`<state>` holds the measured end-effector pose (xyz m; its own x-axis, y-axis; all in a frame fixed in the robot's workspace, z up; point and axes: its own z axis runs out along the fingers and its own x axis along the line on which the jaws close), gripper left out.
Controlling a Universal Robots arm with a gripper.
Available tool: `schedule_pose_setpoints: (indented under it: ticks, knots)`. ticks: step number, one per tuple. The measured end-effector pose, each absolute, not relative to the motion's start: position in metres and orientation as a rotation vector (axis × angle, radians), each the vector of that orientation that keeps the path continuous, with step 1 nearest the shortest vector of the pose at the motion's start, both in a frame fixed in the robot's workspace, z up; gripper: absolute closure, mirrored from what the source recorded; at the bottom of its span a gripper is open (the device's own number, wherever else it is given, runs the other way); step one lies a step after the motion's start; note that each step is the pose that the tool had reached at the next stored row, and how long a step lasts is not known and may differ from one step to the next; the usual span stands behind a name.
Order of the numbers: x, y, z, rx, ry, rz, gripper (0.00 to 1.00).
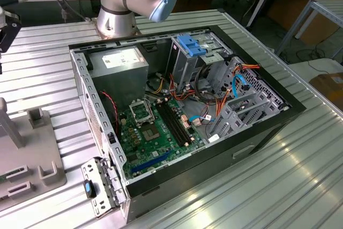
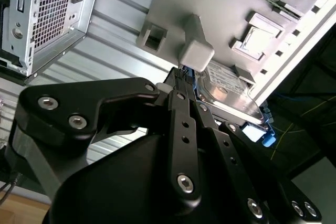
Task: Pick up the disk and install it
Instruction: 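Reach for the disk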
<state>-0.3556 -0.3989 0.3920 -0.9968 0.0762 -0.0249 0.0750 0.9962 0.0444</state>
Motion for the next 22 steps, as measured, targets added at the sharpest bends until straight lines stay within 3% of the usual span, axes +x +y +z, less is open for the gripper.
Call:
schedule_pose_setpoints:
  ticks: [22]
  knots:
    - [-0.417, -0.399, 0.391, 0.118, 3.112, 0.068, 0.89]
